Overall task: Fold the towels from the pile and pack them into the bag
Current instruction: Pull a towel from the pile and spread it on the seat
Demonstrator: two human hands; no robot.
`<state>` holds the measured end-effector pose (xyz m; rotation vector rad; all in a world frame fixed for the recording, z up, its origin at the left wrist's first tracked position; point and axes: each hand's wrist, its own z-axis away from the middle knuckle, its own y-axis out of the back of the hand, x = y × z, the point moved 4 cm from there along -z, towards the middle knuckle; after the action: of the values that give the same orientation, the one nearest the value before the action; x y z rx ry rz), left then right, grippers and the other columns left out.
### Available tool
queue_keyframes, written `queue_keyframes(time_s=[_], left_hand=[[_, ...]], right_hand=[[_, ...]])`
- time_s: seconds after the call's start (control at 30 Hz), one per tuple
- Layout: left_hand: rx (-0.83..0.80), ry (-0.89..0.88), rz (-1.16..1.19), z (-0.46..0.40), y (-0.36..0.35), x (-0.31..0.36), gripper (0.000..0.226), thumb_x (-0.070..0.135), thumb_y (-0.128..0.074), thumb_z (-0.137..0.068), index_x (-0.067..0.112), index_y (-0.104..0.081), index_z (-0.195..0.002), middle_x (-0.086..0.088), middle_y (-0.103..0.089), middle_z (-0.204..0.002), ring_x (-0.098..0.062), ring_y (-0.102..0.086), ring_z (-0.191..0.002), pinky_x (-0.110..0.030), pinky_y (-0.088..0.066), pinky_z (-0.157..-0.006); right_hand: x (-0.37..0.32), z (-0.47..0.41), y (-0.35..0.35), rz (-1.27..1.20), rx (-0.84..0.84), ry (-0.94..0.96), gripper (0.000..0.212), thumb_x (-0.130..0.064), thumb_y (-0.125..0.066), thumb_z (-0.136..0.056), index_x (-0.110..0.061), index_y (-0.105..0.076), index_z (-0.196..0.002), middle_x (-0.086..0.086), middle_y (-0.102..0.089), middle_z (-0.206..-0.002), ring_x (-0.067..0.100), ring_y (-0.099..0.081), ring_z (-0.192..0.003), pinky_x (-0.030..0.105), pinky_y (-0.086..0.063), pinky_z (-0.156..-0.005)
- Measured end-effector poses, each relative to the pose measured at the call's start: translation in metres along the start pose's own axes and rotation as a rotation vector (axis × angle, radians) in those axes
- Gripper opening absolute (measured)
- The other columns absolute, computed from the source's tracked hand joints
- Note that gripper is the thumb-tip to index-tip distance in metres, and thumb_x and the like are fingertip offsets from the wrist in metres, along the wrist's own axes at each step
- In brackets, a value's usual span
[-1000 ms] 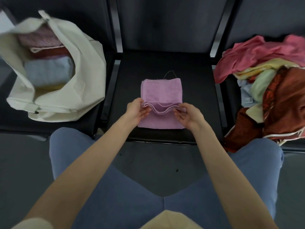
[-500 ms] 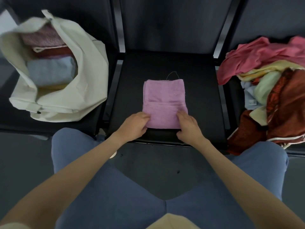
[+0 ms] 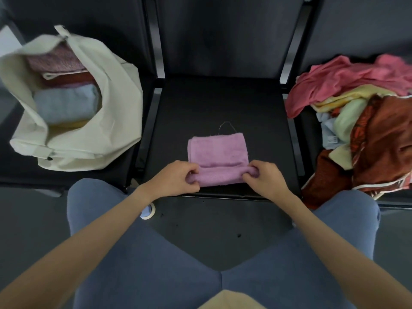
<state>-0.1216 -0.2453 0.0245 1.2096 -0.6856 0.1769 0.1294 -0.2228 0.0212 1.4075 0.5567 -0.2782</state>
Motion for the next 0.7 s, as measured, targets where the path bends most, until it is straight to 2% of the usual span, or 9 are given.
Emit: queue_keyframes(time_s=[0.07, 0.17, 0.23, 0.3, 0.37, 0.47, 0.6, 0.7], left_hand=[[0.023, 0.027, 0.110, 0.003, 0.008, 0.001, 0.011, 0.026, -0.063, -0.075, 0.021, -0.053, -0.078, 0.010, -0.055, -0.065, -0.007, -0.047, -0.056, -0.025, -0.040, -0.058], [0.099, 0.088, 0.215, -0.006, 0.018, 0.000, 0.016, 0.016, -0.058, -0.084, 0.027, -0.048, -0.078, 0.010, -0.052, -0.066, -0.003, -0.046, -0.055, -0.018, -0.036, -0.055], [0.167, 0.135, 0.280, -0.016, 0.022, -0.003, 0.022, 0.013, -0.058, -0.089, 0.030, -0.047, -0.079, 0.011, -0.052, -0.069, 0.003, -0.050, -0.056, -0.012, -0.037, -0.055], [0.233, 0.202, 0.354, -0.027, 0.022, -0.009, 0.012, 0.016, -0.058, -0.091, 0.024, -0.050, -0.089, 0.009, -0.056, -0.078, 0.005, -0.052, -0.062, -0.010, -0.039, -0.056], [0.292, 0.290, 0.438, -0.039, 0.020, -0.018, 0.012, 0.020, -0.058, -0.093, 0.018, -0.051, -0.102, 0.005, -0.059, -0.091, -0.001, -0.055, -0.076, -0.014, -0.040, -0.062], [0.346, 0.468, 0.603, -0.056, 0.015, -0.026, 0.032, 0.023, -0.058, -0.094, 0.011, -0.047, -0.122, -0.001, -0.056, -0.110, -0.014, -0.056, -0.100, -0.025, -0.048, -0.080], [0.288, 0.650, 0.737, -0.068, 0.003, -0.032, 0.050, 0.026, -0.054, -0.096, 0.008, -0.035, -0.138, -0.009, -0.053, -0.125, -0.019, -0.054, -0.108, -0.037, -0.049, -0.092], [0.274, 0.657, 0.733, -0.066, -0.003, -0.034, 0.058, 0.023, -0.062, -0.091, 0.008, -0.033, -0.140, -0.009, -0.051, -0.131, -0.022, -0.052, -0.117, -0.039, -0.048, -0.097]], right_hand=[[0.004, 0.000, 0.006, -0.122, -0.017, -0.088, 0.018, -0.027, -0.064, -0.076, -0.009, -0.062, -0.072, 0.003, -0.062, -0.063, 0.020, -0.059, -0.061, 0.030, -0.047, -0.057], [0.006, -0.013, 0.006, -0.312, 0.002, -0.161, 0.035, -0.038, -0.061, -0.078, -0.003, -0.060, -0.076, 0.014, -0.062, -0.067, 0.029, -0.059, -0.062, 0.040, -0.053, -0.061], [0.005, -0.025, 0.002, -0.384, 0.033, -0.202, 0.034, -0.034, -0.061, -0.087, 0.000, -0.059, -0.081, 0.017, -0.063, -0.072, 0.028, -0.060, -0.064, 0.039, -0.054, -0.063], [0.004, -0.039, -0.003, -0.391, 0.055, -0.233, 0.031, -0.032, -0.057, -0.093, -0.004, -0.056, -0.080, 0.010, -0.060, -0.071, 0.021, -0.058, -0.064, 0.029, -0.050, -0.059], [0.004, -0.051, -0.008, -0.392, 0.073, -0.265, 0.028, -0.033, -0.054, -0.096, -0.014, -0.050, -0.075, 0.001, -0.052, -0.067, 0.012, -0.051, -0.061, 0.019, -0.039, -0.056], [0.008, -0.069, -0.015, -0.464, 0.086, -0.336, 0.030, -0.033, -0.052, -0.096, -0.021, -0.045, -0.070, -0.004, -0.047, -0.066, 0.007, -0.046, -0.059, 0.017, -0.033, -0.056], [0.018, -0.087, -0.028, -0.519, 0.033, -0.447, 0.037, -0.040, -0.049, -0.096, -0.013, -0.050, -0.072, 0.002, -0.050, -0.067, 0.011, -0.046, -0.058, 0.021, -0.037, -0.057], [0.021, -0.089, -0.034, -0.495, 0.019, -0.454, 0.039, -0.040, -0.053, -0.094, -0.005, -0.059, -0.079, 0.009, -0.057, -0.072, 0.014, -0.053, -0.064, 0.023, -0.043, -0.061]])
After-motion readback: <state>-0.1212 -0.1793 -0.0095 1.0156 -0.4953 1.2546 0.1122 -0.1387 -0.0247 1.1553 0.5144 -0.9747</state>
